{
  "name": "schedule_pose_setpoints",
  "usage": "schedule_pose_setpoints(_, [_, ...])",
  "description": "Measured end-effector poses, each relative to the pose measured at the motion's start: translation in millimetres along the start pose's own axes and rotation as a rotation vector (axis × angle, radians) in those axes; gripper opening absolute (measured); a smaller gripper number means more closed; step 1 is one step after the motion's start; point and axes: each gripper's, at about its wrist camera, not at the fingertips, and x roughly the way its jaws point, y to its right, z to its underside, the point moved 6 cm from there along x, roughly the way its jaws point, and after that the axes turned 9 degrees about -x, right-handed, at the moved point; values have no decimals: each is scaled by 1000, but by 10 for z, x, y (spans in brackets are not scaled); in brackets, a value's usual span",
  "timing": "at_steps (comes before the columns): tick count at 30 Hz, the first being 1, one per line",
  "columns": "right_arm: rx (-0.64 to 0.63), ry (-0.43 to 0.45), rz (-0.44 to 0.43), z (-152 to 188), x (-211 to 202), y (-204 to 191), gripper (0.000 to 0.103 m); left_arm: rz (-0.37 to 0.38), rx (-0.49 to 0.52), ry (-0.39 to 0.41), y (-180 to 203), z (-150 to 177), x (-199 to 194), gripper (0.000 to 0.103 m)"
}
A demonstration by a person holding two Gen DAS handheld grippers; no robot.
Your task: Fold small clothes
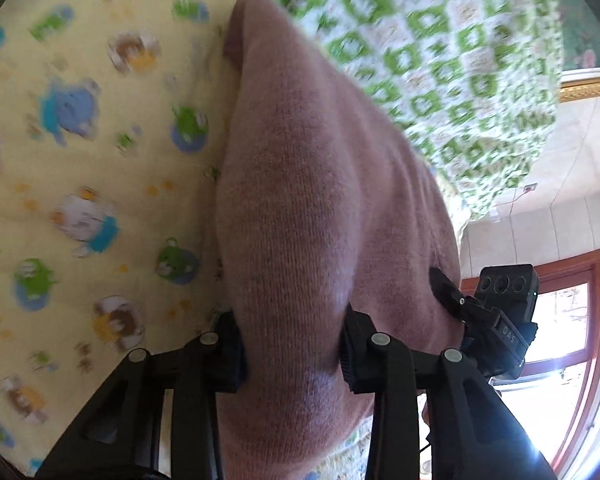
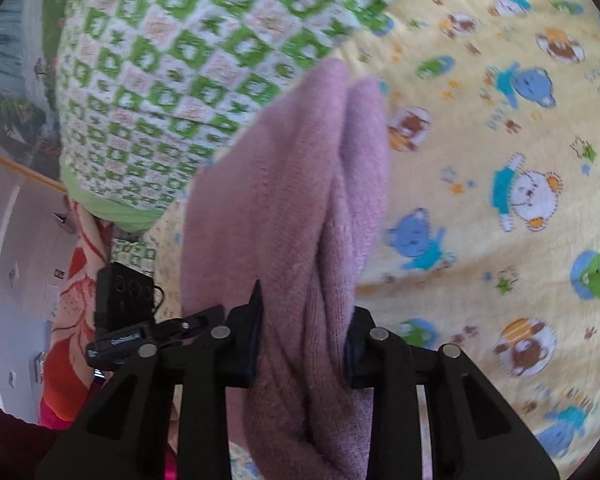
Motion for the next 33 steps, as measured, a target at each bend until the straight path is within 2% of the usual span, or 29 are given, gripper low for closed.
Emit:
schedule_pose_setpoints(6, [-61, 36, -106, -8, 64, -705, 31, -13, 33, 106, -46, -70, -806, 35])
schedule_pose_setpoints(9, [-81, 21, -158, 62, 330, -1018, 31, -55, 38, 146, -287, -87, -1146, 35])
schedule_pose_setpoints(14, [-60, -54, -204, 348, 855, -1207, 31, -105, -19, 167, -833, -13, -1472, 35])
schedule_pose_setpoints(20, [-36, -169, -202, 727, 1335, -1168, 31, -106, -105, 145, -1389, 91, -1483, 35])
schedule_pose_setpoints(25, [40, -198, -177, 811, 1449, -888, 32, -37, -165, 146, -1658, 133, -1505, 36])
schedule_pose_setpoints(33, [23, -197, -65, 769, 1435, -956, 47, -137, -122, 152, -1522, 189, -1492, 42])
